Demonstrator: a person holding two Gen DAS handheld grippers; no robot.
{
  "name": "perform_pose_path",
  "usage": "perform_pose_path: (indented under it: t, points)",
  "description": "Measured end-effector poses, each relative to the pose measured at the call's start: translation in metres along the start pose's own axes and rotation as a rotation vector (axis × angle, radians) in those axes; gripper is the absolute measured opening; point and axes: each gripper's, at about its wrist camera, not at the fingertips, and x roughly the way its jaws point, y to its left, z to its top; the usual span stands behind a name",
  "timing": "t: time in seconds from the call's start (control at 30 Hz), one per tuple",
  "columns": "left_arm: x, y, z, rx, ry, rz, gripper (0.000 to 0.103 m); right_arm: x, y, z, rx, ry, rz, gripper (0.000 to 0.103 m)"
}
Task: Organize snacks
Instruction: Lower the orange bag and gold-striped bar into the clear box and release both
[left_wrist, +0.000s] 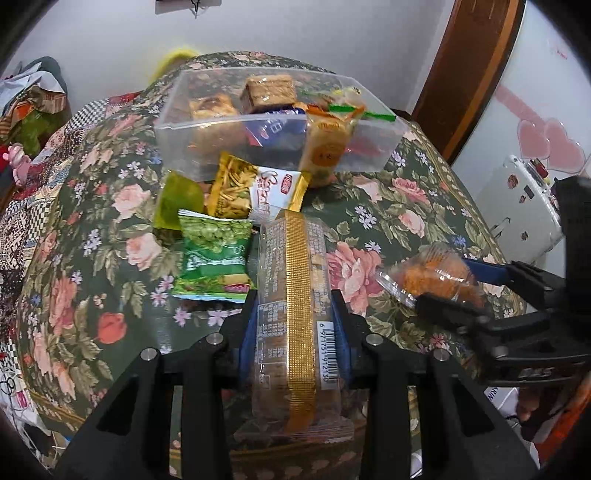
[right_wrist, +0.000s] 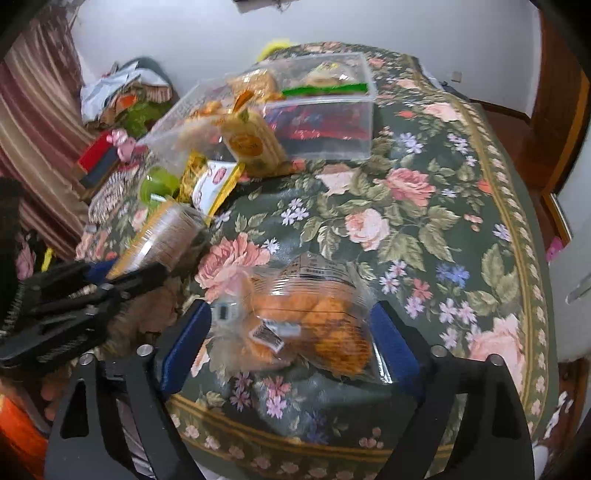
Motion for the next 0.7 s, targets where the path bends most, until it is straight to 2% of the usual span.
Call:
perform_pose_path:
  t: [0.07, 0.17, 0.27, 0.3, 0.37, 0.53, 0.7]
  points:
    - [-0.003, 0.001, 0.0, -0.002, -0.008, 0.001, 0.036, 0.009, 0.004, 0.0, -0.028, 0.008, -0.012, 0.095]
    - [-0.006, 0.003, 0.001, -0.005, -0.014, 0.003, 0.036, 0.023, 0.001, 0.0, -0.012, 0.038, 0.006, 0.089]
    - [-0.01, 0.002, 0.003, -0.001, -0.028, 0.007, 0.036, 0.025, 0.002, -0.001, -0.041, 0.014, -0.052, 0.063]
    - [-0.012, 0.003, 0.004, -0.001, -0.035, 0.006, 0.036, 0.022, 0.001, -0.001, -0.043, 0.007, -0.047, 0.058]
    - [-0.014, 0.004, 0.007, -0.002, -0.045, 0.005, 0.036, 0.018, -0.003, 0.0, -0.021, 0.004, -0.01, 0.058]
    - [-0.022, 0.01, 0.02, -0.016, -0.08, 0.012, 0.036, 0.004, -0.012, 0.004, -0.012, -0.023, 0.004, 0.057]
    - [-0.03, 0.018, 0.038, -0.025, -0.118, 0.024, 0.036, -0.016, -0.004, 0.024, -0.017, -0.097, 0.026, 0.057]
